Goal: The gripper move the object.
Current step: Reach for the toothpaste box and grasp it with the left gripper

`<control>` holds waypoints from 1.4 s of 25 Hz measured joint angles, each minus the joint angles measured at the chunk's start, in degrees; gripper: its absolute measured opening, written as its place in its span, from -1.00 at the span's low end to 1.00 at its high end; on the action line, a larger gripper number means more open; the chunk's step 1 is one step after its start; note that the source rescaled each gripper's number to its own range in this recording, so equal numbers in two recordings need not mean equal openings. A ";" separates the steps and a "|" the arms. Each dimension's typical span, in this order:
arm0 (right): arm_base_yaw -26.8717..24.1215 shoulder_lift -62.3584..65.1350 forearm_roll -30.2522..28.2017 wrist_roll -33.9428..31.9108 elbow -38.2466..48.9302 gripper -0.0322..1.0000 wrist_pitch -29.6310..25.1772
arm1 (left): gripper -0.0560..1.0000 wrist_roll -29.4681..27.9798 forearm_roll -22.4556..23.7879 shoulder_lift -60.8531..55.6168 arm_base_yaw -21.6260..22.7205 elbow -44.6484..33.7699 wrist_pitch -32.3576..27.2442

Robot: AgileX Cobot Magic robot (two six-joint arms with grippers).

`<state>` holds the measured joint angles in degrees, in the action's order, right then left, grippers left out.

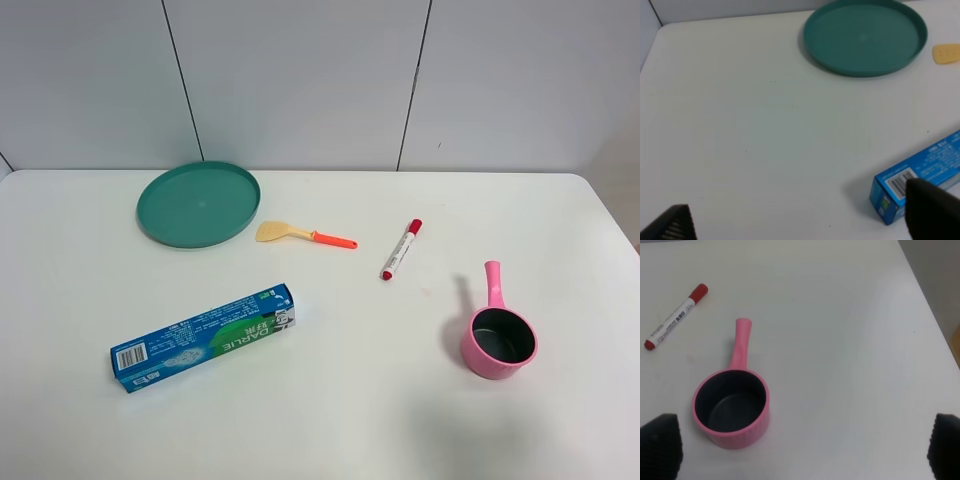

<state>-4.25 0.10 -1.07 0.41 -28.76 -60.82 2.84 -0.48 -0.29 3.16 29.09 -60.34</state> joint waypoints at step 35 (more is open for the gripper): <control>0.00 0.00 0.00 0.00 0.00 1.00 0.00 | 0.46 34.74 -15.29 38.17 0.00 9.65 4.36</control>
<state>-4.25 0.10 -1.07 0.41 -28.76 -60.82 37.57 -15.77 37.88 3.16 38.74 -55.97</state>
